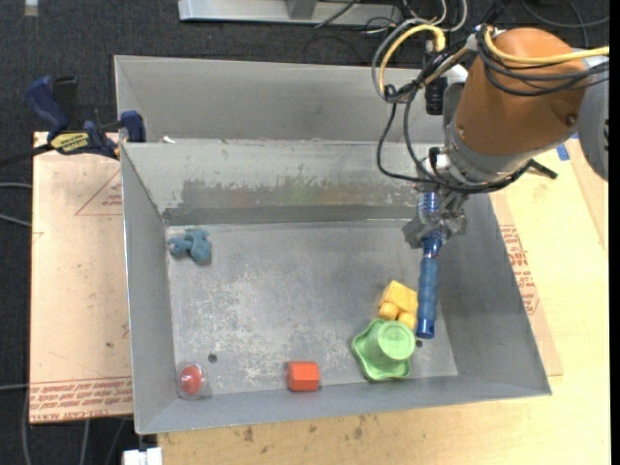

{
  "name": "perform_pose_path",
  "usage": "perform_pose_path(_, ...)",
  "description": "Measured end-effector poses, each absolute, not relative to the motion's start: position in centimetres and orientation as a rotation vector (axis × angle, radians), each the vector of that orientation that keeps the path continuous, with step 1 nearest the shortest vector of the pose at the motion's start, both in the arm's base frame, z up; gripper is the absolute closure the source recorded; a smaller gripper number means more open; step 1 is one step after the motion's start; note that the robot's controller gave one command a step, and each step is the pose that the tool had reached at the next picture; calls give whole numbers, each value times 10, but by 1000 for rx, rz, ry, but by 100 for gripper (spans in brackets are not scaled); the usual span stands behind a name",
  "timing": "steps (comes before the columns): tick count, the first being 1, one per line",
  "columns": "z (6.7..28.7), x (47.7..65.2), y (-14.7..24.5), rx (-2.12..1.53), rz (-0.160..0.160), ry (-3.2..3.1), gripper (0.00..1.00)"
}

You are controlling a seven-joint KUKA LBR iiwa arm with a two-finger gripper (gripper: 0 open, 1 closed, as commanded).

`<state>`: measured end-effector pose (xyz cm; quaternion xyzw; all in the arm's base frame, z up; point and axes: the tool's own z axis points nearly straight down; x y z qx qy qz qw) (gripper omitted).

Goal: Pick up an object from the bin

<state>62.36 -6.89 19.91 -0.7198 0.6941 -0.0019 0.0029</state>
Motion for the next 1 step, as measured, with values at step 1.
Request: perform_pose_path(1, 269, 602, -58, -2245, -7, 2187, 100)
